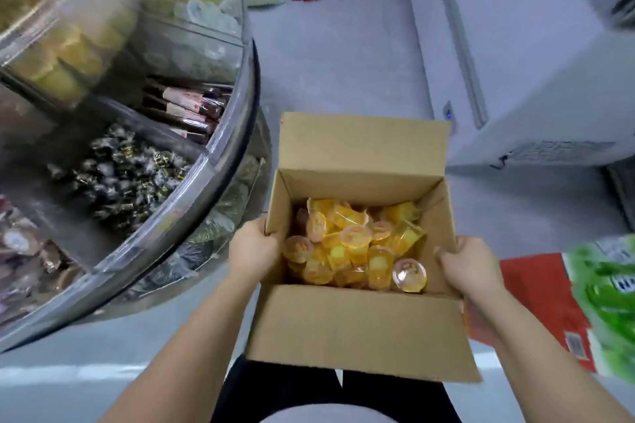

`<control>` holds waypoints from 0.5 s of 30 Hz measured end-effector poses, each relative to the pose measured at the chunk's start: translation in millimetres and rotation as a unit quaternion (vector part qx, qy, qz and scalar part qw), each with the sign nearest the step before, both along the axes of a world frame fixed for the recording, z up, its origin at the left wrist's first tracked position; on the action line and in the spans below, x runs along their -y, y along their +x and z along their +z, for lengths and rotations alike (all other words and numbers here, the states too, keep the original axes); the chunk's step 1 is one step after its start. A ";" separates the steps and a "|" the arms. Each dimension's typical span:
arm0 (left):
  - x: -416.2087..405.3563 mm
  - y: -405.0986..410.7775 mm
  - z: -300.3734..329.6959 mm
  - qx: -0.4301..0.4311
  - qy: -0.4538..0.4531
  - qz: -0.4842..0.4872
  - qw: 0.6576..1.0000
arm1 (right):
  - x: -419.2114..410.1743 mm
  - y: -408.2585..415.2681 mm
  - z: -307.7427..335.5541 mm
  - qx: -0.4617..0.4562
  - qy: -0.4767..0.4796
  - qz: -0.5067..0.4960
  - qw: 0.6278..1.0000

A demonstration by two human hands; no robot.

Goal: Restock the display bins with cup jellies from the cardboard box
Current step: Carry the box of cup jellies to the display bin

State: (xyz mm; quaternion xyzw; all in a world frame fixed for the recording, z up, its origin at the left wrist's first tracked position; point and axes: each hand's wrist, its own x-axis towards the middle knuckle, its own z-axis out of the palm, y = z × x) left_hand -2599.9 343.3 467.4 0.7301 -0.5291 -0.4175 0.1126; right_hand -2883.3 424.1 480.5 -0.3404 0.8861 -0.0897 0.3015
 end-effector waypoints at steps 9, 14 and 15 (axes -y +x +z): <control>-16.9 -38.3 -44.6 0.007 0.052 0.214 0.975 | 154.8 -32.5 -39.5 -0.009 0.039 0.231 0.972; -28.8 -45.2 -80.1 0.002 0.101 0.347 0.932 | 211.3 -1.7 -71.2 -0.031 0.070 0.354 0.932; -31.7 -46.9 -85.7 0.004 0.112 0.377 0.919 | 219.0 5.0 -77.4 -0.033 0.071 0.376 0.923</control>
